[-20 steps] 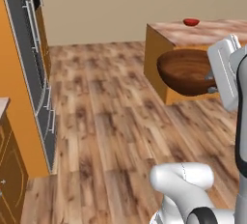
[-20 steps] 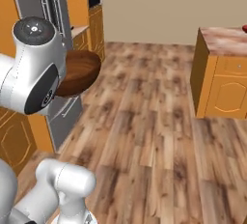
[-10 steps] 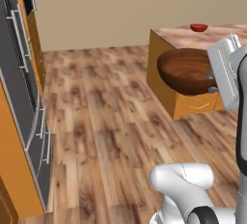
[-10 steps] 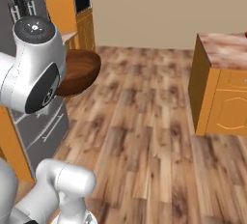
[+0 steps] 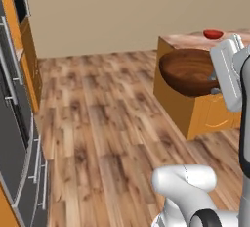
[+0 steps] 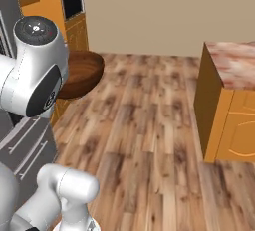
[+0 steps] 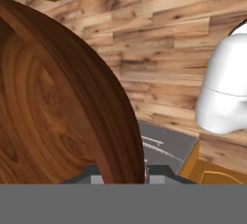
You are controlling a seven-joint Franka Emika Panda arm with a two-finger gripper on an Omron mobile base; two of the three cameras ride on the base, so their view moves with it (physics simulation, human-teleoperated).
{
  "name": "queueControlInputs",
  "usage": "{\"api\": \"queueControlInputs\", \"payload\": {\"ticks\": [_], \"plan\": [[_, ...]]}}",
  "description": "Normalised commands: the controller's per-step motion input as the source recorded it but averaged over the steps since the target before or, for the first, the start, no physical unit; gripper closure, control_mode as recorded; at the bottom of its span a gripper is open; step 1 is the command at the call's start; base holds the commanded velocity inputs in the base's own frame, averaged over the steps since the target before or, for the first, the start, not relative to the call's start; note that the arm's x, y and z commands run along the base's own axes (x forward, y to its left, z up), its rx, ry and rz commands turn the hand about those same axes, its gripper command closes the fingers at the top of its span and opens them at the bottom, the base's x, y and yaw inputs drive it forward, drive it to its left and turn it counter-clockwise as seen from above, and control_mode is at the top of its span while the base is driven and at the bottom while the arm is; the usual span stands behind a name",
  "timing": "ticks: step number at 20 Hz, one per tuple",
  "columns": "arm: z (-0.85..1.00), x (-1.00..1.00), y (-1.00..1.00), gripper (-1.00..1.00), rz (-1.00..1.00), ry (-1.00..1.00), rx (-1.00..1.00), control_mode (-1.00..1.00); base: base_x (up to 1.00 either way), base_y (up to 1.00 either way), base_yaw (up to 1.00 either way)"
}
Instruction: Pick up the bowls from the cabinet and place each bowl in front of a stool on the dining counter.
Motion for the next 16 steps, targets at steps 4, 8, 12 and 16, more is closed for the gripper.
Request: {"api": "queueControlInputs", "payload": {"ticks": [4,8,12,16], "plan": [[0.0,0.0,0.0,1.0,0.0,0.0,0.0,1.0,1.0,-0.11,-0.02],[0.0,0.0,0.0,1.0,0.0,0.0,0.0,1.0,1.0,-0.11,-0.02],[0.0,0.0,0.0,1.0,0.0,0.0,0.0,1.0,1.0,-0.13,-0.02],[0.0,0.0,0.0,1.0,0.0,0.0,0.0,1.0,1.0,-0.12,-0.02]]}}
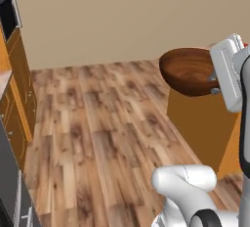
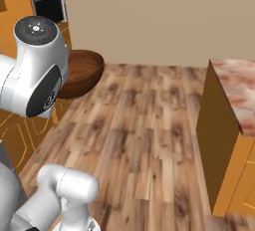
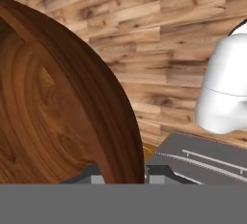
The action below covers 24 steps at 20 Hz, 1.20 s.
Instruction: Pick up the bowls from the cabinet and place each bowl in front of a stool on the dining counter.
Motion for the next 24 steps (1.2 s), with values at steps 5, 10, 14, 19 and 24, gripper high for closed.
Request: {"api": "queueControlInputs", "payload": {"ticks": [5,10,14,19,24], "plan": [[0.0,0.0,0.0,1.0,0.0,0.0,0.0,1.0,1.0,-0.07,-0.03],[0.0,0.0,0.0,1.0,0.0,0.0,0.0,1.0,1.0,-0.03,-0.03],[0.0,0.0,0.0,1.0,0.0,0.0,0.0,1.0,1.0,0.0,-0.02],[0.0,0.0,0.0,1.0,0.0,0.0,0.0,1.0,1.0,0.0,-0.03],[0.0,0.0,0.0,1.0,0.0,0.0,0.0,1.0,1.0,0.0,-0.02]]}}
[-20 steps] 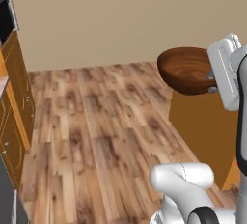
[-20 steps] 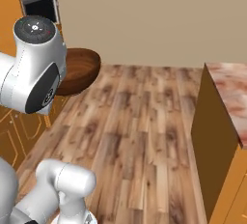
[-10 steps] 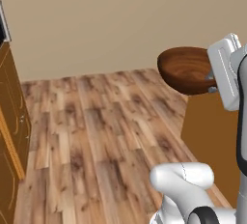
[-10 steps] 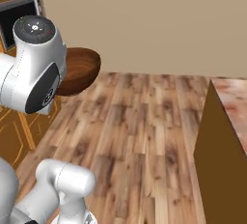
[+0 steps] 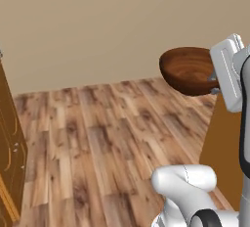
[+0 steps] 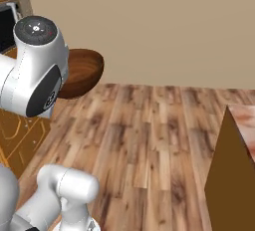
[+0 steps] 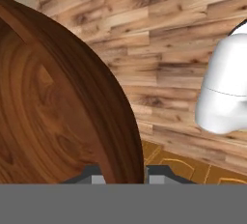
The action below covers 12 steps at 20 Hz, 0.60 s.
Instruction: Pick up the bowls from the cabinet and place each bowl in front of a stool on the dining counter.
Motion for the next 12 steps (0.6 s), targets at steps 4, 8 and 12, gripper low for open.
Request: {"api": "queueControlInputs", "payload": {"ticks": [4,8,12], "plan": [[0.0,0.0,0.0,1.0,0.0,0.0,0.0,1.0,1.0,0.0,-0.03],[0.0,0.0,0.0,1.0,0.0,0.0,0.0,1.0,1.0,0.0,-0.06],[0.0,0.0,0.0,1.0,0.0,0.0,0.0,1.0,1.0,0.0,-0.1]]}}
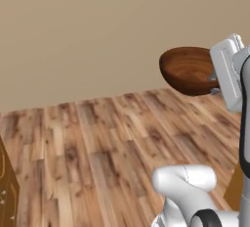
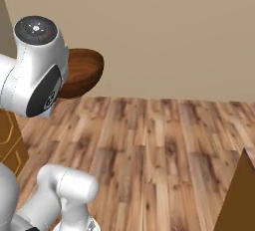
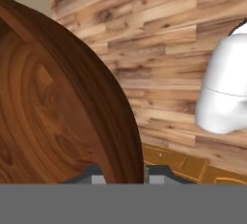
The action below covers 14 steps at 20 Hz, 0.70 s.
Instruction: Pick up the bowls from the cabinet and place each bowl in front of a stool on the dining counter.
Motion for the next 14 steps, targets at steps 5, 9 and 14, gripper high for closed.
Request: {"api": "queueControlInputs", "payload": {"ticks": [5,9,14], "plan": [[0.0,0.0,0.0,1.0,0.0,0.0,0.0,1.0,1.0,0.0,-0.14],[0.0,0.0,0.0,1.0,0.0,0.0,0.0,1.0,1.0,0.31,-0.26],[0.0,0.0,0.0,1.0,0.0,0.0,0.0,1.0,0.93,0.58,-0.49]]}}
